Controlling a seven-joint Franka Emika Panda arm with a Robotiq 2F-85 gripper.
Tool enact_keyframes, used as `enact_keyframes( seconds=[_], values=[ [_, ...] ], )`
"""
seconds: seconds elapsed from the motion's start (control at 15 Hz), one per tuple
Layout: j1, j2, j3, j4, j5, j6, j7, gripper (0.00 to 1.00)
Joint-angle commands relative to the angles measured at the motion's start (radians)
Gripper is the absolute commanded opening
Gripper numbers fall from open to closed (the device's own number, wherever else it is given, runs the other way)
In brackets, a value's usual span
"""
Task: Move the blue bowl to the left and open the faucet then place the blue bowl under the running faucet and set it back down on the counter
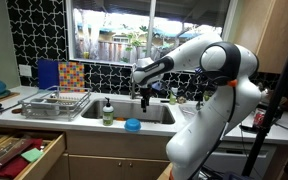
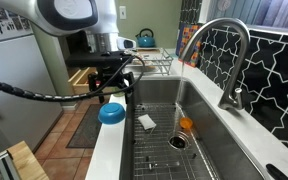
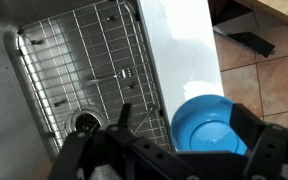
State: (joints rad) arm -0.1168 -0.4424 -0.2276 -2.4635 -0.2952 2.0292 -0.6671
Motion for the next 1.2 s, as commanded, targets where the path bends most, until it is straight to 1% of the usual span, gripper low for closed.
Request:
enact_keyframes(
  seconds=[0.0,0.4,0.47,0.6,0.87,1.13],
  values=[
    [0.028,-0.097,0.023,-0.135,-0.039,0.089,-0.052,1.0],
    [0.077,-0.174,0.077,-0.284,-0.039,0.165,-0.075,1.0],
    [0.07,-0.12,0.07,-0.22,-0.02,0.129,-0.059,1.0],
    [0.081,-0.139,0.078,-0.251,-0.02,0.142,-0.058,1.0],
    [0.082,-0.15,0.078,-0.258,-0.02,0.143,-0.06,1.0],
    [0.097,-0.157,0.08,-0.292,-0.024,0.201,-0.061,1.0]
  ],
)
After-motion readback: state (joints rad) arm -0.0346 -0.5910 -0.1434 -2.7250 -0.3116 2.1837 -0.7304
